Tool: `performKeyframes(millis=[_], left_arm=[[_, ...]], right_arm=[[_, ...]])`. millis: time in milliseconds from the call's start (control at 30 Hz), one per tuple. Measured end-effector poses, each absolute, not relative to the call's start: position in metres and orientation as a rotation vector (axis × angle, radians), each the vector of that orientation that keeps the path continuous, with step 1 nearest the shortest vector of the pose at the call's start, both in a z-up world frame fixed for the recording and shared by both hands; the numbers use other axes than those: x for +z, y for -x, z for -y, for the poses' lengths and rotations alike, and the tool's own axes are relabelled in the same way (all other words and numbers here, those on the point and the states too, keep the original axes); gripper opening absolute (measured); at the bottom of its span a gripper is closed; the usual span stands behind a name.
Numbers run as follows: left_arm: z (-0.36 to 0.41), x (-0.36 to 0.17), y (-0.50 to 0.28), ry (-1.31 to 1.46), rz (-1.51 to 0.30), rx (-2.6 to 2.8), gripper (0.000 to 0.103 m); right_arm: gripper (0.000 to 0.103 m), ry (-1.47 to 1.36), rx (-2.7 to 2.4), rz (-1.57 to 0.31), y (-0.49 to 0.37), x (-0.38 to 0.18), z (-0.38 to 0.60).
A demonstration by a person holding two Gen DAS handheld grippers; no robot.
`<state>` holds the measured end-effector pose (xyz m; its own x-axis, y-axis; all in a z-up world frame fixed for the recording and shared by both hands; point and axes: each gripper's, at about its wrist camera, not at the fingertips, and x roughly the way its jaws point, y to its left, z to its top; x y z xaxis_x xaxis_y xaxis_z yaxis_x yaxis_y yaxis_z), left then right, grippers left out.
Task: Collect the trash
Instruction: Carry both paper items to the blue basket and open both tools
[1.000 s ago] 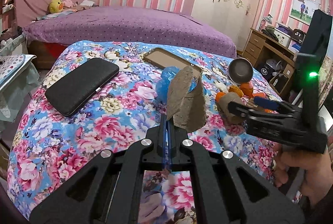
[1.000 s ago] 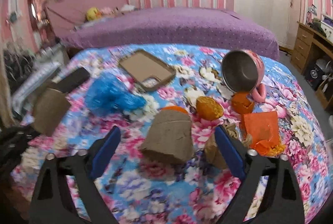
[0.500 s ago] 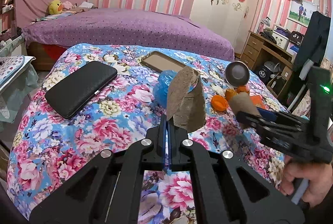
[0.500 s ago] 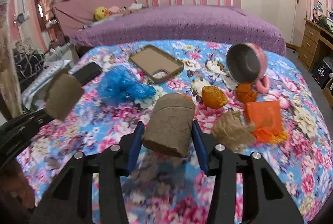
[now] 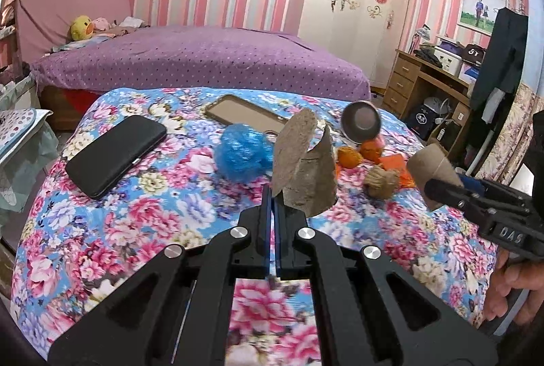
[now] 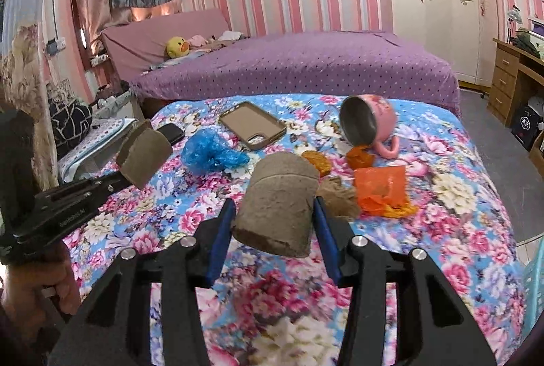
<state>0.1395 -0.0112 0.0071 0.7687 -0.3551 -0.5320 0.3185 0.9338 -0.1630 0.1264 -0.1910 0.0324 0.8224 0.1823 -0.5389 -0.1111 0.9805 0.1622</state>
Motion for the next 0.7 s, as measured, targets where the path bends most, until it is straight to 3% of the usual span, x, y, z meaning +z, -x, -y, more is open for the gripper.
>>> performKeyframes(millis=[700], left_arm=[[0.085,0.016,-0.106,0.026,-0.559,-0.467,0.000]], right_arm=[[0.046,-0.167,0.011,-0.508,-0.053,0.042,0.312]])
